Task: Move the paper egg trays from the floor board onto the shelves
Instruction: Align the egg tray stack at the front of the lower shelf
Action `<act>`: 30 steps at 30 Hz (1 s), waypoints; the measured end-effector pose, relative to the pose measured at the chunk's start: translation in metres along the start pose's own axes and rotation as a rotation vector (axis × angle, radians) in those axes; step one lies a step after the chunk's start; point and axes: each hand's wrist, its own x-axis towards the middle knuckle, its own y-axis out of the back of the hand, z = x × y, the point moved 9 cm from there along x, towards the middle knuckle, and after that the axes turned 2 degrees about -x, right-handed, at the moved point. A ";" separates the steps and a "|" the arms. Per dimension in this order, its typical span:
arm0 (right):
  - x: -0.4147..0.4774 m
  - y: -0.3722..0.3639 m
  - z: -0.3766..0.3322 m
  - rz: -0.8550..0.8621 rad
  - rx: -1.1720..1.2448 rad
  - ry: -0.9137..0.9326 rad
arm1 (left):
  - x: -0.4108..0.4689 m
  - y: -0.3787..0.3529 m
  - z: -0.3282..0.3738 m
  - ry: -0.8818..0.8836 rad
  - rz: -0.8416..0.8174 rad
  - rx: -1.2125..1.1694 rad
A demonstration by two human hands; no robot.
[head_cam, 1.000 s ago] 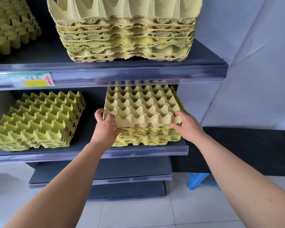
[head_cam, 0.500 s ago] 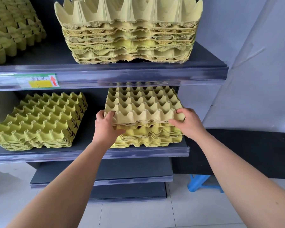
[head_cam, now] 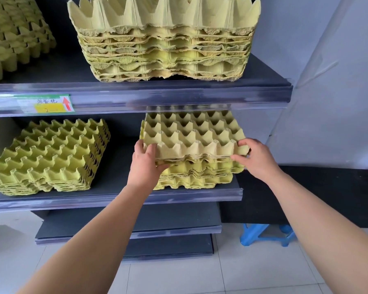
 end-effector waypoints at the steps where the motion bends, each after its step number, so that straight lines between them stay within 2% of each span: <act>1: -0.001 -0.003 0.003 -0.017 -0.025 -0.006 | 0.001 -0.004 -0.001 0.004 -0.019 0.016; 10: 0.008 -0.018 0.007 -0.134 -0.159 -0.042 | 0.005 -0.016 0.005 0.047 -0.095 0.085; 14: 0.005 -0.016 0.011 -0.089 -0.116 -0.064 | 0.003 -0.019 0.008 0.030 -0.103 0.101; 20: 0.003 -0.037 0.021 -0.198 -0.104 -0.132 | 0.001 -0.037 0.001 0.100 -0.166 0.149; 30: -0.006 -0.051 0.015 -0.224 -0.073 -0.161 | 0.002 -0.029 -0.018 0.132 -0.213 0.118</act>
